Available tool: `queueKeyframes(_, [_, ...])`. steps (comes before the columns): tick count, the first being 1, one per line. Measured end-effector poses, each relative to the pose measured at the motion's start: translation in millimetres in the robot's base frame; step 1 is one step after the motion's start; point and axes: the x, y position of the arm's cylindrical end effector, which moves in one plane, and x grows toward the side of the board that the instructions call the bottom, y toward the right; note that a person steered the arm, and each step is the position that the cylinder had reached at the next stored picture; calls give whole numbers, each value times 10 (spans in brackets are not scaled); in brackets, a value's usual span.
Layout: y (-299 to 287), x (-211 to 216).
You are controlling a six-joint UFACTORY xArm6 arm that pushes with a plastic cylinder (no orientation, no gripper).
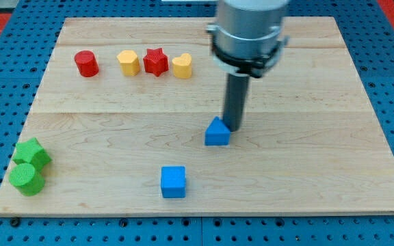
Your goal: Bring the triangle at the right side of the blue cube
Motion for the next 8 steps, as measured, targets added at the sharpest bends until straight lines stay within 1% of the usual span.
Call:
queueKeyframes(1, [-410,52])
queueKeyframes(2, [-879,383])
queueKeyframes(3, [-854,561])
queueKeyframes(4, [-644,614])
queueKeyframes(5, [-565,449])
queueKeyframes(7, [79,357])
queueKeyframes(8, [220,689])
